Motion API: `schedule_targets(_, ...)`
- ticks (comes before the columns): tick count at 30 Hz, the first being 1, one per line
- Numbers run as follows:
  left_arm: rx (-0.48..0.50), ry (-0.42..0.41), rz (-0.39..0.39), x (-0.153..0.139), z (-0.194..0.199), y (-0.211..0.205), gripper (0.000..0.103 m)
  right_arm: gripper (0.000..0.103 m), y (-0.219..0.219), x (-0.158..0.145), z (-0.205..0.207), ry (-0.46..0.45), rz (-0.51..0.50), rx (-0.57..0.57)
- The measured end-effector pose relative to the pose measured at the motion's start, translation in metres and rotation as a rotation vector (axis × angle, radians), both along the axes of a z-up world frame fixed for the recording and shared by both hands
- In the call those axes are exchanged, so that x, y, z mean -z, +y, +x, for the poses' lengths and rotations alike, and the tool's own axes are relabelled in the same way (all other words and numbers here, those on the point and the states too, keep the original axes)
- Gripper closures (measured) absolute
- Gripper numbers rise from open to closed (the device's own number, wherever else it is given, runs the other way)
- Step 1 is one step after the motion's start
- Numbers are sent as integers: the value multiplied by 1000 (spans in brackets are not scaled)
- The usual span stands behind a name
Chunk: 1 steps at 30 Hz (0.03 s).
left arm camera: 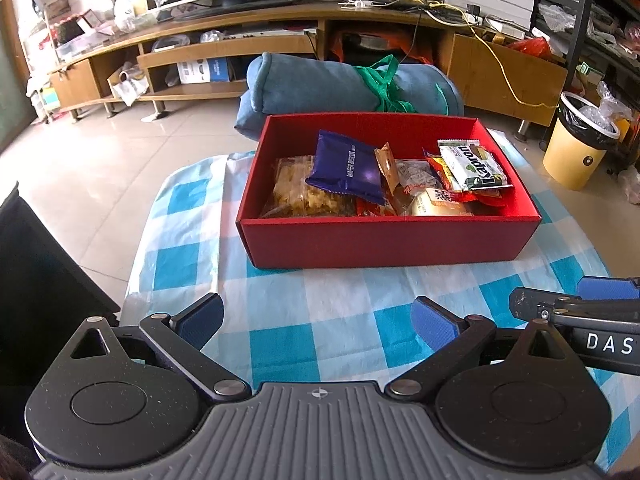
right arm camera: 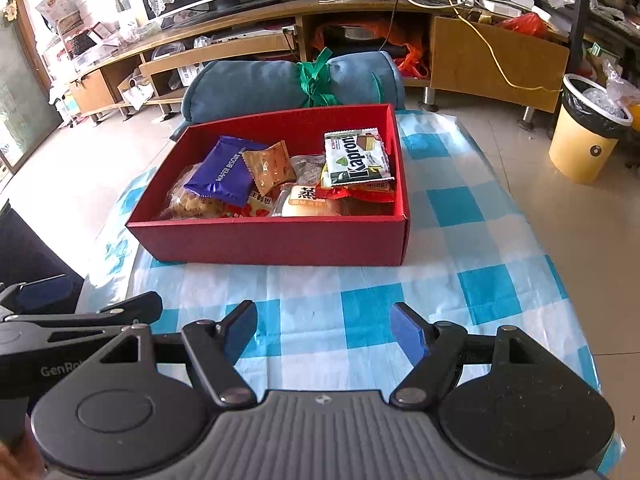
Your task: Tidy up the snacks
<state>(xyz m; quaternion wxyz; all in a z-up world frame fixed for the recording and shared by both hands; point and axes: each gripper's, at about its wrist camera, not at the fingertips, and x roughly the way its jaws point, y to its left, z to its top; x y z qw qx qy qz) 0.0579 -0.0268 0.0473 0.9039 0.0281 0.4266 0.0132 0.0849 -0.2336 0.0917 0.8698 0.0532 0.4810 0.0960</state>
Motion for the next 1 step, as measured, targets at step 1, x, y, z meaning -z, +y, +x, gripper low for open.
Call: schedule_targets(1, 0, 0, 0, 0, -1, 0, 2, 36, 0, 0, 0, 0, 1, 0)
